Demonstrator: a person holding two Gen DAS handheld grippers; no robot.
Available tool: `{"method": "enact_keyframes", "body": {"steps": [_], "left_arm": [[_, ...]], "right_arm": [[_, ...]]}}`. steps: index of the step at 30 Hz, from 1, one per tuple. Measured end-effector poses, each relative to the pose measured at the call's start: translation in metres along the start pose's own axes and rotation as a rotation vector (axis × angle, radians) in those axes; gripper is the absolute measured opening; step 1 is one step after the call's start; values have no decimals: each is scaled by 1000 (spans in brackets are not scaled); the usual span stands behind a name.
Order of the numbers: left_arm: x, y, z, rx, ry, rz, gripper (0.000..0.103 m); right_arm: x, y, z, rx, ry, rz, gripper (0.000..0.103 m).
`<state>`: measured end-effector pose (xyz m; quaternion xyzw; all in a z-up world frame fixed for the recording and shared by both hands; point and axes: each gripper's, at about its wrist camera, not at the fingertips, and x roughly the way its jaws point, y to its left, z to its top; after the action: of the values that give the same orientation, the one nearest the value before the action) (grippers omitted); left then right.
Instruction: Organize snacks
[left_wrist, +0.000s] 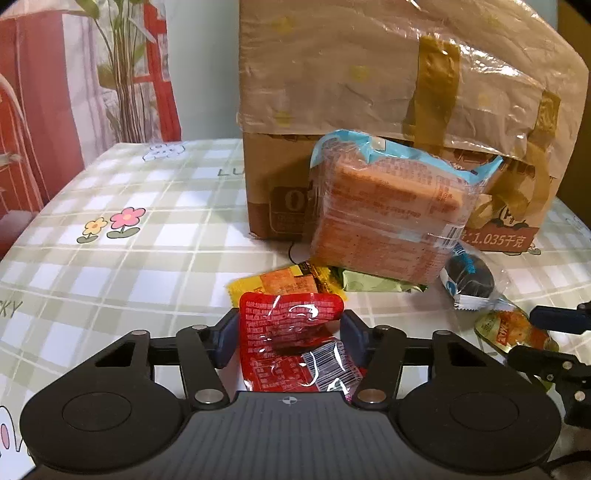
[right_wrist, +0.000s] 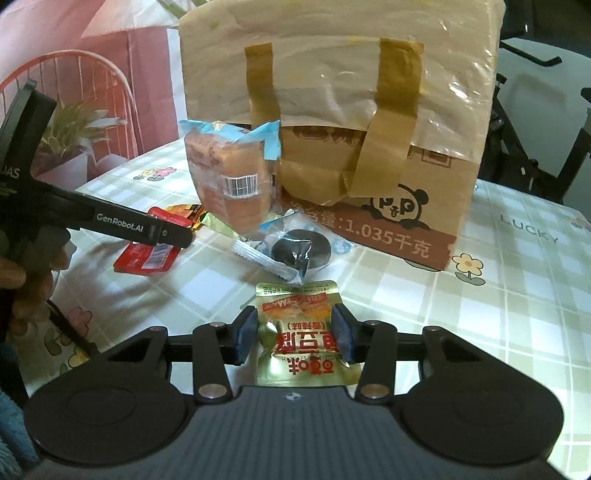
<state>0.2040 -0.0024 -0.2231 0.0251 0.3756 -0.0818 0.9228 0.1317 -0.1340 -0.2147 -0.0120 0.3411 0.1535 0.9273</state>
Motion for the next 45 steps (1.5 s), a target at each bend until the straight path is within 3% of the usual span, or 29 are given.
{"method": "enact_keyframes", "body": {"steps": [2, 12, 16, 25, 27, 30, 45], "left_arm": [[-6, 0, -1, -2, -20, -14, 50], [-37, -1, -2, -8, -111, -57, 47], [-42, -1, -3, -12, -118, -72, 47], [-45, 0, -3, -14, -134, -84, 47], [-45, 1, -3, -17, -136, -86, 47], [-45, 3, -3, -22, -134, -90, 47], [-50, 3, -4, -14, -153, -102, 47]], "right_arm": [[0, 1, 0, -6, 0, -3, 48], [0, -3, 0, 8, -5, -9, 52], [1, -1, 2, -2, 1, -22, 62], [13, -2, 7, -17, 46, -33, 70], [14, -3, 8, -14, 49, -28, 69], [12, -4, 7, -5, 42, -28, 58], [-6, -6, 7, 39, 5, -12, 55]]}}
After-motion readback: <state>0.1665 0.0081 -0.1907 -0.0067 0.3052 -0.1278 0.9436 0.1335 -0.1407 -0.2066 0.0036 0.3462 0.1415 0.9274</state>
